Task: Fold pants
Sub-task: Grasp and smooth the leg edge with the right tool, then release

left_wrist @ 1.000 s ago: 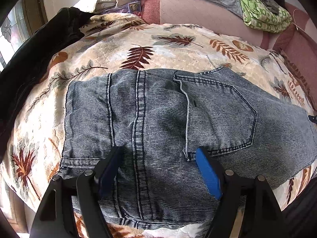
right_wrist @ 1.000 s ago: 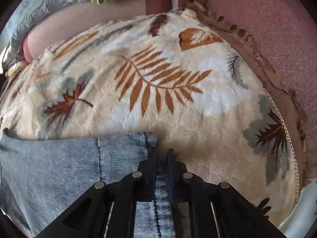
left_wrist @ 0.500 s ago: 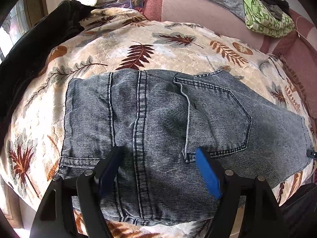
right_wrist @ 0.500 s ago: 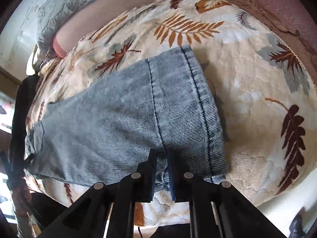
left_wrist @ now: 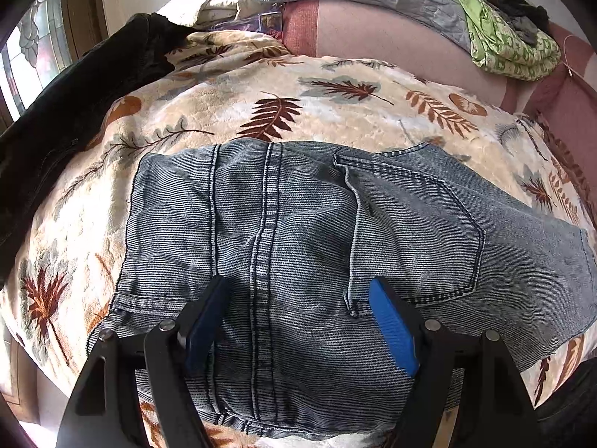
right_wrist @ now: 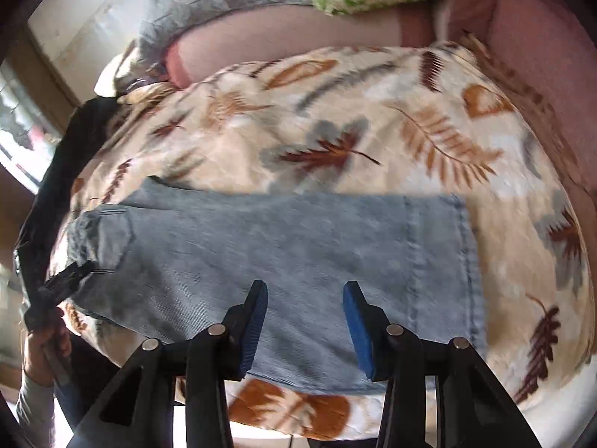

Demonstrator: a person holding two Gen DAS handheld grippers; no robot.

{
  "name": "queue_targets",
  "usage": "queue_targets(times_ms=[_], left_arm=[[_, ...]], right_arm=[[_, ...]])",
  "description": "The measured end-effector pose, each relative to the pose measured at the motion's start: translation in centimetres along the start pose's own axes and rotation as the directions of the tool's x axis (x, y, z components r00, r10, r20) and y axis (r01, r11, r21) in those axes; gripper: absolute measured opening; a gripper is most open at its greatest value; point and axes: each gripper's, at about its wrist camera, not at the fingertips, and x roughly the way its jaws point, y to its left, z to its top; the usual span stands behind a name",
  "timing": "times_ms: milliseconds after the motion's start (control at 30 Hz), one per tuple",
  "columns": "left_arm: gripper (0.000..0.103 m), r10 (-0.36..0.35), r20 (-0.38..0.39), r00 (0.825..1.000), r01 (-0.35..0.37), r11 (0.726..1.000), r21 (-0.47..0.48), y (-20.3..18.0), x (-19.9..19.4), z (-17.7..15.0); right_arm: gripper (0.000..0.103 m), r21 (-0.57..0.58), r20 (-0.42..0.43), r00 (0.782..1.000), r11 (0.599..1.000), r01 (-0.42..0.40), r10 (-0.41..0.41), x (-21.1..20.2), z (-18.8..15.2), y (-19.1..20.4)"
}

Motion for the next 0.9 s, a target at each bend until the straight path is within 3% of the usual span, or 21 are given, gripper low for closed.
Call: queue_targets(times_ms=[167,300,433,500,533,600,667,800,867,900], left_arm=[[0.078,0.004,0.047,0.999,-0.005,1.0,0.018,-0.1,-0.1,-0.7],[0.078,-0.002,0.08,0.997,-0.001,0.999,0.042,-0.1,-0.3,-1.3],[0.078,-0.019,0.094,0.995,0.015,0.999,0.044,0.1,-0.3,-1.5],[0.078,-0.016,0.102,0.995,0.012,0.999,0.047,0.0,-0.3,-1.6],[0.078,-0.013,0.103,0.995,0.008,0.999,0.05,0.0,-0.3,-1.6],[0.078,-0.016,0.097,0.995,0.011,0.999,0.051,0.0,-0.5,-1.5],[0.078,-0.036,0.113,0.993,0.032,0.999,0.035,0.1,-1.6,-1.1],[0.078,0.016,0.228,0.973,-0.03,0.998,0.059,-0.6,-4.5,1.0],[0.078,0.047,0.192,0.98,-0.056,0.998,0.041,-0.4,-3.6,2.1],[0.078,0.069,0.122,0.99,-0.072,0.997,0.028,-0.1,-2.0,2.4]], right_arm=[[0.046,-0.205,-0.061,0.99,0.969,-0.137,0.127,5.7,6.3,11.3],[0.046,-0.358,-0.194,0.966,0.904,-0.234,0.173,11.5,9.4,20.4],[0.046,-0.395,-0.164,0.986,0.914,-0.095,0.031,15.9,12.4,23.0],[0.046,-0.402,-0.196,0.98,0.914,-0.061,-0.021,18.4,13.1,23.0],[0.041,-0.4,-0.231,0.972,0.915,-0.062,-0.036,19.8,13.3,22.9],[0.017,-0.389,-0.287,0.958,0.914,-0.12,0.004,21.4,13.2,23.0],[0.004,-0.416,-0.266,0.964,0.902,-0.115,0.0,21.1,13.2,23.5],[0.003,-0.505,-0.139,0.989,0.862,-0.034,-0.043,18.6,13.2,24.7],[0.003,-0.535,-0.055,0.997,0.844,0.018,-0.056,17.5,13.3,25.4],[0.003,-0.56,-0.03,0.997,0.827,0.048,-0.078,17.6,12.9,25.9]])
